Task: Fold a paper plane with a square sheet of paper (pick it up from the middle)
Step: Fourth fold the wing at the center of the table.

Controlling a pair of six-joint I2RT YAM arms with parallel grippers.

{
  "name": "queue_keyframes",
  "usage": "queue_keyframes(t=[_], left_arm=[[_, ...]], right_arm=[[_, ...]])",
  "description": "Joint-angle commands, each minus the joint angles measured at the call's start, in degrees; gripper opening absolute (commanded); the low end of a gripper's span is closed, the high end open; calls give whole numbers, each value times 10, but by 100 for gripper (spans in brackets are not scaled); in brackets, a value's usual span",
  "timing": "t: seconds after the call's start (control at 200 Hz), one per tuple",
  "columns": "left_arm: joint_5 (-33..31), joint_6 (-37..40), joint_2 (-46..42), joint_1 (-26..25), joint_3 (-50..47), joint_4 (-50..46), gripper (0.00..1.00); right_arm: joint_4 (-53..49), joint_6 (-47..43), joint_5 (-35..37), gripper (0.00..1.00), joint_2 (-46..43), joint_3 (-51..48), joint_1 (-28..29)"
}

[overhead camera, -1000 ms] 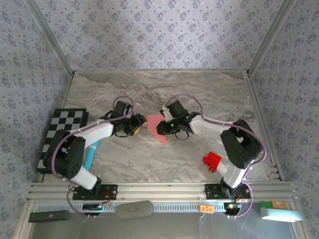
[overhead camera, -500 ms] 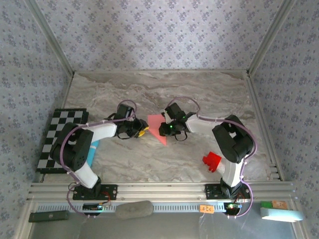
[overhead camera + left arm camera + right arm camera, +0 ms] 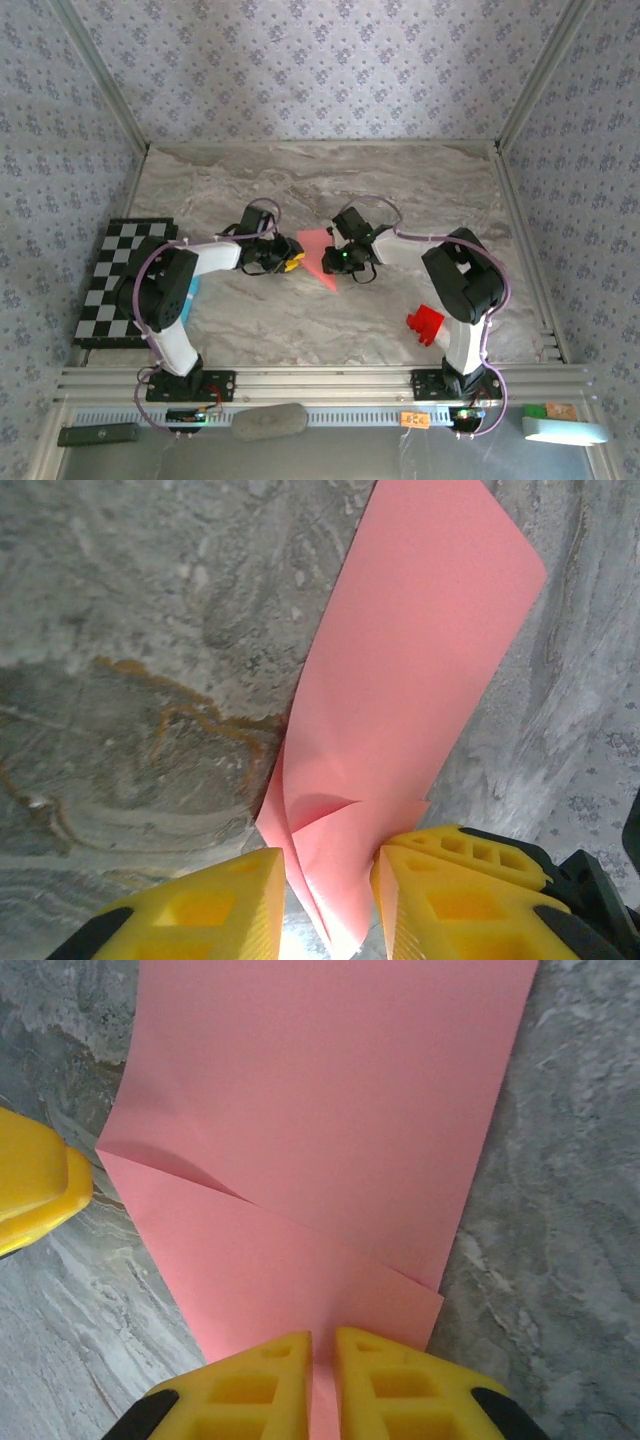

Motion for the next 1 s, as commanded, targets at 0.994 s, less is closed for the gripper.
queue_keyframes(t=[0.994], left_arm=[[60, 64, 70, -5, 50, 30, 20]], right_arm=[[1, -7, -22, 15, 12, -21, -16]])
